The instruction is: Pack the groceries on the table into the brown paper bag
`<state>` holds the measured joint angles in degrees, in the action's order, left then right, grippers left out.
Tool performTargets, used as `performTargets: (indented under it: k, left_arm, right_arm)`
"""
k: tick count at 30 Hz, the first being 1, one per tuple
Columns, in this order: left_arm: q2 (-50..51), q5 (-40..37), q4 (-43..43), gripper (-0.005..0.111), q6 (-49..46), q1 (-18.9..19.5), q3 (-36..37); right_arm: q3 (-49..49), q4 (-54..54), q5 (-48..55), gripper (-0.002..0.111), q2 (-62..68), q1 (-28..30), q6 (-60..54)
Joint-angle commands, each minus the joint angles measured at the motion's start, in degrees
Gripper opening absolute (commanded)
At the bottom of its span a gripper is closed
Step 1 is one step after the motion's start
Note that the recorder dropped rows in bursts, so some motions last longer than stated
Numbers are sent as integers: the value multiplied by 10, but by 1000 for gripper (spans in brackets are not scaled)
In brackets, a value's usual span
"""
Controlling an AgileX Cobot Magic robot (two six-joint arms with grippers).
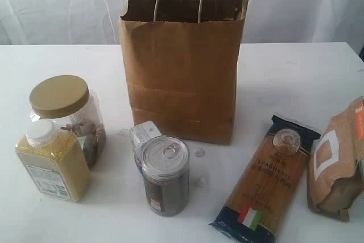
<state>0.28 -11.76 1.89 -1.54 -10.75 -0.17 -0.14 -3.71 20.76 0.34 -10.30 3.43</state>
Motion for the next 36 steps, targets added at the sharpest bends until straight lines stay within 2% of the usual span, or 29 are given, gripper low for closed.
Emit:
performTargets:
  k: [1, 19, 21, 24, 27, 31, 33, 36]
  left_arm:
    - [-3, 2, 0, 0, 0, -4, 2]
    - [-3, 2, 0, 0, 0, -4, 2]
    - [-3, 2, 0, 0, 0, -4, 2]
    - [-3, 2, 0, 0, 0, -4, 2]
    - [-3, 2, 0, 0, 0, -4, 2]
    - [-3, 2, 0, 0, 0, -4, 2]
    - [-3, 2, 0, 0, 0, -4, 2]
    - [-3, 2, 0, 0, 0, -4, 2]
  right_arm:
    - [1, -4, -8, 0, -3, 3, 0]
    - [1, -4, -8, 0, -3, 3, 0]
    - [1, -26, -22, 0, -3, 3, -34]
    - [1, 53, -164, 0, -3, 3, 44]
    - [1, 56, -296, 0, -3, 3, 74]
    - [1, 56, -398, 0, -3, 3, 173]
    - [-4, 37, -393, 0, -3, 2, 194]
    - [-74, -80, -297, 0, -3, -13, 281]
